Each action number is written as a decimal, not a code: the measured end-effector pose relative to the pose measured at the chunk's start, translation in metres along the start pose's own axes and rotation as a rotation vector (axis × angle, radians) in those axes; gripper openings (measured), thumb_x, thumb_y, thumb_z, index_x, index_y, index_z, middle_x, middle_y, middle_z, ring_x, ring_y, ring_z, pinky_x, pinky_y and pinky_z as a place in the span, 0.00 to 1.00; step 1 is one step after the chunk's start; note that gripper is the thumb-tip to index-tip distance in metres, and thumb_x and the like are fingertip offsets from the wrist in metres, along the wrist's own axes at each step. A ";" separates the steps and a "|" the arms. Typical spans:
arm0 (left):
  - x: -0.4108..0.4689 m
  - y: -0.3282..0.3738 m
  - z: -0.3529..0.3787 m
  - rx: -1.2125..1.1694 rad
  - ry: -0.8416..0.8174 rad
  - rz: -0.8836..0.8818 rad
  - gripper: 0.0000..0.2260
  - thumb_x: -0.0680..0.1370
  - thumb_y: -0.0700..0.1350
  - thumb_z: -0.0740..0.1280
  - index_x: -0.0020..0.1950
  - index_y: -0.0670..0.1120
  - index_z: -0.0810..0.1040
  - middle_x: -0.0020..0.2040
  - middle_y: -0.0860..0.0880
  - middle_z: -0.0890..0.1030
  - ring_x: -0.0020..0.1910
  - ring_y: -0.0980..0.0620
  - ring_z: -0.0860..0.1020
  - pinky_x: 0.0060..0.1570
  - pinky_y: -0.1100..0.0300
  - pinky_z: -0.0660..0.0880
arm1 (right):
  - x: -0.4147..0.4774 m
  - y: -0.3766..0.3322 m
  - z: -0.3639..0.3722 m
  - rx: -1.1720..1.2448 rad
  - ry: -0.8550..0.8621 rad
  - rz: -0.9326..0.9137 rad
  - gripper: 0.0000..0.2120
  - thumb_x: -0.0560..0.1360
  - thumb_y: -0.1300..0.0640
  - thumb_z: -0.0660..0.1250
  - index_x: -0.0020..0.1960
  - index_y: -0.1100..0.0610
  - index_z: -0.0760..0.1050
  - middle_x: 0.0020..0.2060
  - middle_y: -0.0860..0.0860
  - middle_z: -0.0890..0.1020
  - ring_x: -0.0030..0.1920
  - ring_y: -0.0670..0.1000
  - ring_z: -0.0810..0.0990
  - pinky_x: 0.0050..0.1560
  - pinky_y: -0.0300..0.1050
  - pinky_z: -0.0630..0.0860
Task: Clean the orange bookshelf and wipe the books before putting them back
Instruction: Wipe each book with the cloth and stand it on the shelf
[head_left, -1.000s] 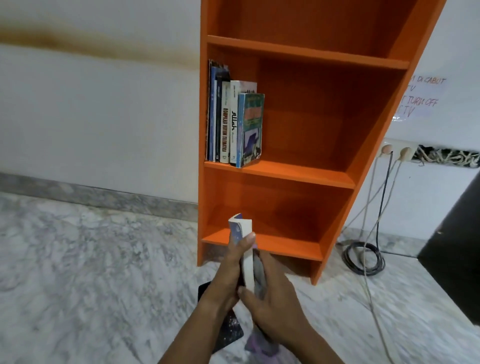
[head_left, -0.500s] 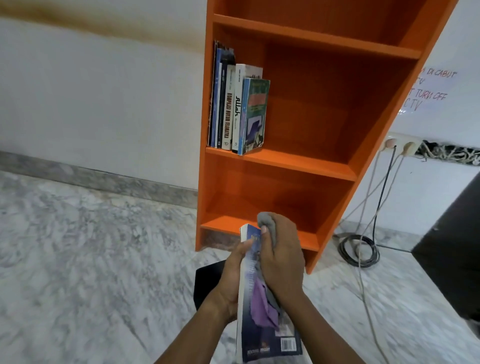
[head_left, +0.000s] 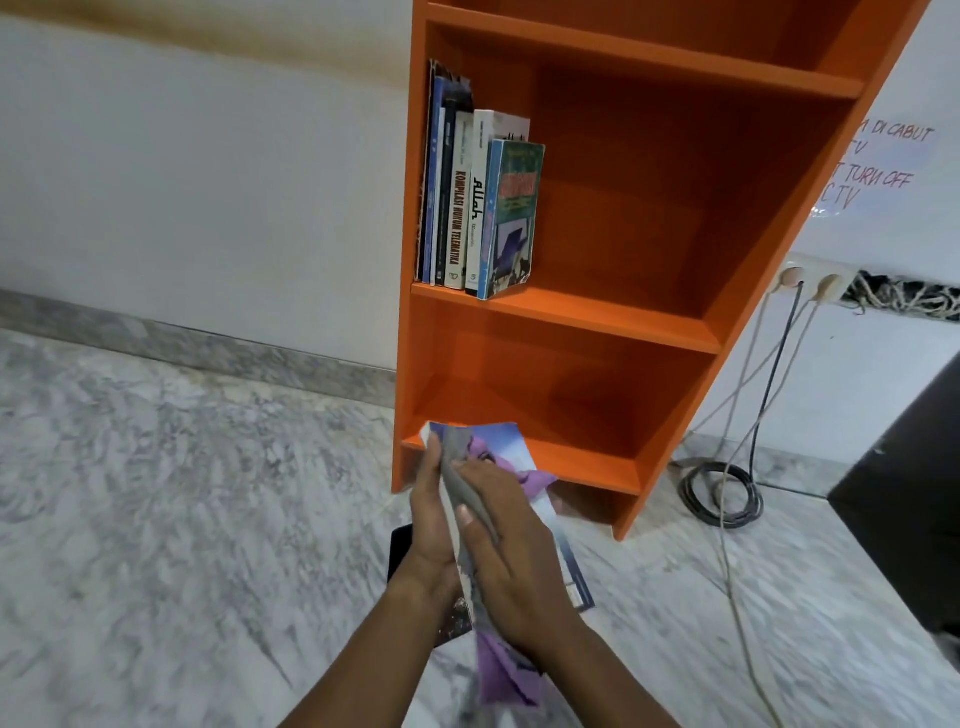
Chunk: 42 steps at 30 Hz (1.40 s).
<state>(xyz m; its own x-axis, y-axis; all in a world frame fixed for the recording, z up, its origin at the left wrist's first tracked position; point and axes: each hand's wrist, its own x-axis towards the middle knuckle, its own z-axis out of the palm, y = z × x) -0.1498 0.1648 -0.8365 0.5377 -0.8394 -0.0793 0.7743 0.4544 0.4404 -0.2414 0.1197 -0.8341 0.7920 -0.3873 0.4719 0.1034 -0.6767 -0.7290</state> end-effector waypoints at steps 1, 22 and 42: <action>0.000 0.004 -0.002 -0.023 0.007 -0.010 0.26 0.70 0.67 0.71 0.46 0.44 0.77 0.36 0.47 0.81 0.34 0.51 0.82 0.37 0.59 0.80 | -0.003 0.004 -0.002 -0.039 -0.013 -0.020 0.19 0.83 0.52 0.60 0.73 0.46 0.73 0.71 0.41 0.73 0.74 0.43 0.69 0.73 0.45 0.68; 0.002 0.040 0.010 0.083 -0.166 0.097 0.29 0.72 0.63 0.60 0.59 0.43 0.83 0.59 0.37 0.81 0.52 0.38 0.82 0.54 0.44 0.77 | -0.007 0.038 -0.062 0.764 -0.060 0.554 0.20 0.70 0.59 0.77 0.61 0.61 0.82 0.57 0.62 0.84 0.57 0.63 0.84 0.58 0.56 0.80; -0.004 0.017 0.031 0.204 0.065 -0.045 0.33 0.70 0.70 0.70 0.41 0.38 0.77 0.34 0.41 0.78 0.33 0.45 0.80 0.38 0.54 0.78 | -0.003 0.008 -0.024 -0.192 0.030 -0.059 0.18 0.81 0.40 0.62 0.68 0.43 0.74 0.63 0.38 0.78 0.66 0.42 0.74 0.65 0.50 0.73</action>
<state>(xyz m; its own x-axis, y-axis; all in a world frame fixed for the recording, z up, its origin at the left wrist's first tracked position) -0.1489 0.1668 -0.8005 0.5293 -0.8337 -0.1574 0.7181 0.3414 0.6064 -0.2569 0.1006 -0.8296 0.7695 -0.3603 0.5273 0.0302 -0.8042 -0.5935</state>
